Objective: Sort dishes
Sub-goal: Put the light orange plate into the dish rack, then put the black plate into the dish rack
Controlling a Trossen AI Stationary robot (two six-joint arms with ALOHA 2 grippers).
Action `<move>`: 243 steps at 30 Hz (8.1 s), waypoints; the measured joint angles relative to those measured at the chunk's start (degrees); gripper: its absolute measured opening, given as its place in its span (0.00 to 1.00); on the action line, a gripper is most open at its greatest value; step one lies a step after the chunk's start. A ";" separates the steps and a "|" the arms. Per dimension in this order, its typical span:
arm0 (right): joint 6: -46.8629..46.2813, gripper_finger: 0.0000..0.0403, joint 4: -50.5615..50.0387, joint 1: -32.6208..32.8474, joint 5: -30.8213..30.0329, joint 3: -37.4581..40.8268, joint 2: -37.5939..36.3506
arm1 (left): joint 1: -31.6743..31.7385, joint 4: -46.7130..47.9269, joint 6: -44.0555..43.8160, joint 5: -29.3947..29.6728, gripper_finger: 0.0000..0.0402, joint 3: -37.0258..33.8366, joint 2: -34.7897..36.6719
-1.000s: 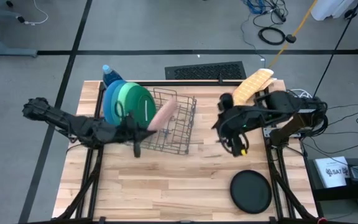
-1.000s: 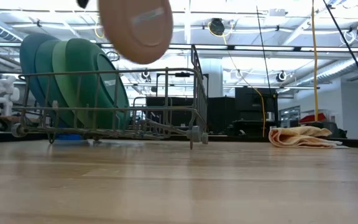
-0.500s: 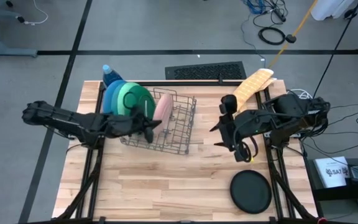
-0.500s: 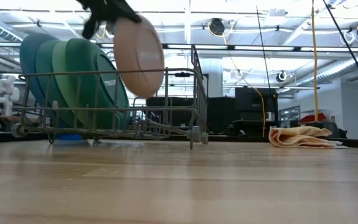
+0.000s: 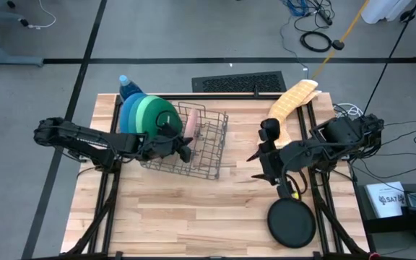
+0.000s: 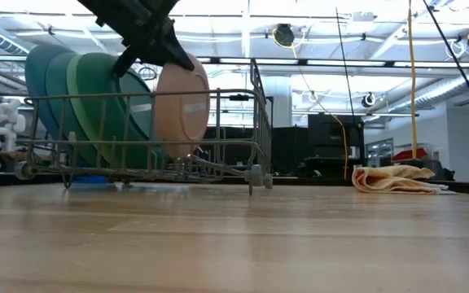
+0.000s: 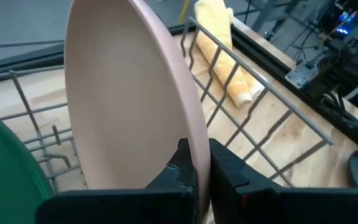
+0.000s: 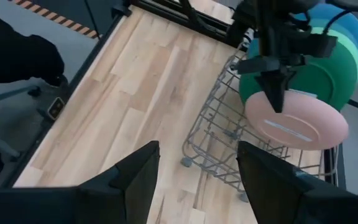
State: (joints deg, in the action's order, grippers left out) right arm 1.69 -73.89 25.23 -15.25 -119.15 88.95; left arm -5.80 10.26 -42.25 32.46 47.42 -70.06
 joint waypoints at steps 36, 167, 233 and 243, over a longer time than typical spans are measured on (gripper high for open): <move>-0.45 0.52 0.31 2.70 -2.91 0.02 0.02 | 0.07 4.02 -3.49 -1.98 0.32 -0.09 2.92; -18.88 0.00 30.69 13.11 9.54 35.41 -9.46 | -12.37 -24.96 40.30 -25.15 0.35 -0.07 6.41; -1.55 0.60 29.66 -0.98 -5.31 32.66 -20.45 | -11.87 -16.96 33.61 -21.87 0.00 0.04 18.22; -1.59 0.57 29.84 -0.67 -5.89 32.66 -18.38 | -6.05 -9.33 17.06 -9.78 0.00 0.04 14.61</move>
State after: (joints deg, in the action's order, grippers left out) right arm 0.10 -44.05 24.56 -21.13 -86.50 70.57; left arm -11.85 0.93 -25.18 22.68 47.46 -55.46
